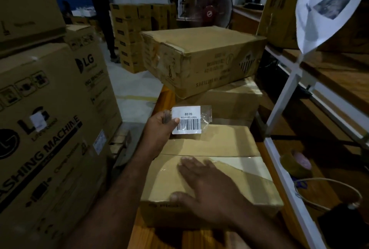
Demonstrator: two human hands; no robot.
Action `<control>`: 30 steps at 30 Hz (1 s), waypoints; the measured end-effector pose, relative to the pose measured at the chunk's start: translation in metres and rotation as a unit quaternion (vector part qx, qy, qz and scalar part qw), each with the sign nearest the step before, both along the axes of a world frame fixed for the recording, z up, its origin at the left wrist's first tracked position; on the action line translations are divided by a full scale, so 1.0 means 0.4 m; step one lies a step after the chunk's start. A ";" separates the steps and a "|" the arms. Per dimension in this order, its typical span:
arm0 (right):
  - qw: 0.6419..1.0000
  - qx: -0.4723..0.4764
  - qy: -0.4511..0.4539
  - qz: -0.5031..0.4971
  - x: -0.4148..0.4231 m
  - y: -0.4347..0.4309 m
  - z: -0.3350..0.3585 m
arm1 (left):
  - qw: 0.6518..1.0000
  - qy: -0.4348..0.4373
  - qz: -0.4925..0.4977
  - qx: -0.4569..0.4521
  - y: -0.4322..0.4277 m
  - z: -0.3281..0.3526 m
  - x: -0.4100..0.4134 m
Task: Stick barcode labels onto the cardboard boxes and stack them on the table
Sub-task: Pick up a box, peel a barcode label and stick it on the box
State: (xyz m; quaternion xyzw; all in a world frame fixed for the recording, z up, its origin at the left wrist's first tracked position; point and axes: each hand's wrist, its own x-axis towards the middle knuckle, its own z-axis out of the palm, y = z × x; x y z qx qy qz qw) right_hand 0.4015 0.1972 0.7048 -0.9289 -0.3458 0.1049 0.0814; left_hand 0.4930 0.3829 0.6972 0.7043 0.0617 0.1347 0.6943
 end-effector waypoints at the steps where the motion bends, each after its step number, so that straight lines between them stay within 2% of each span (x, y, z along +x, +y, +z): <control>1: 1.000 -0.007 -0.002 -0.021 0.003 -0.029 0.002 | 1.000 0.000 -0.004 -0.005 0.000 -0.003 0.001; 5: 0.995 -0.024 0.017 -0.091 0.070 -0.049 0.006 | 1.000 0.007 -0.018 -0.015 -0.005 -0.001 0.001; 10: 0.991 -0.061 -0.040 -0.114 0.101 0.065 -0.012 | 1.000 0.007 -0.015 0.027 -0.015 -0.004 0.010; 12: 0.993 -0.045 -0.045 -0.102 0.103 0.073 -0.011 | 0.999 0.010 -0.012 0.035 -0.016 -0.002 0.012; 17: 1.000 0.027 0.000 0.004 0.034 0.036 -0.003 | 1.000 0.000 0.002 0.024 -0.022 0.003 0.005; 19: 1.000 0.029 0.002 -0.001 0.020 -0.006 -0.001 | 1.000 0.001 -0.005 0.004 -0.017 -0.001 0.004; 22: 0.998 -0.002 -0.009 -0.059 0.063 -0.057 0.001 | 1.000 0.006 -0.014 -0.012 -0.008 -0.003 0.005; 25: 0.995 -0.047 -0.038 -0.083 0.111 -0.019 -0.008 | 1.000 0.012 -0.013 -0.010 -0.006 -0.002 0.003; 30: 0.998 0.010 -0.051 -0.032 0.120 0.095 -0.022 | 0.999 0.015 -0.021 -0.040 -0.011 0.009 0.006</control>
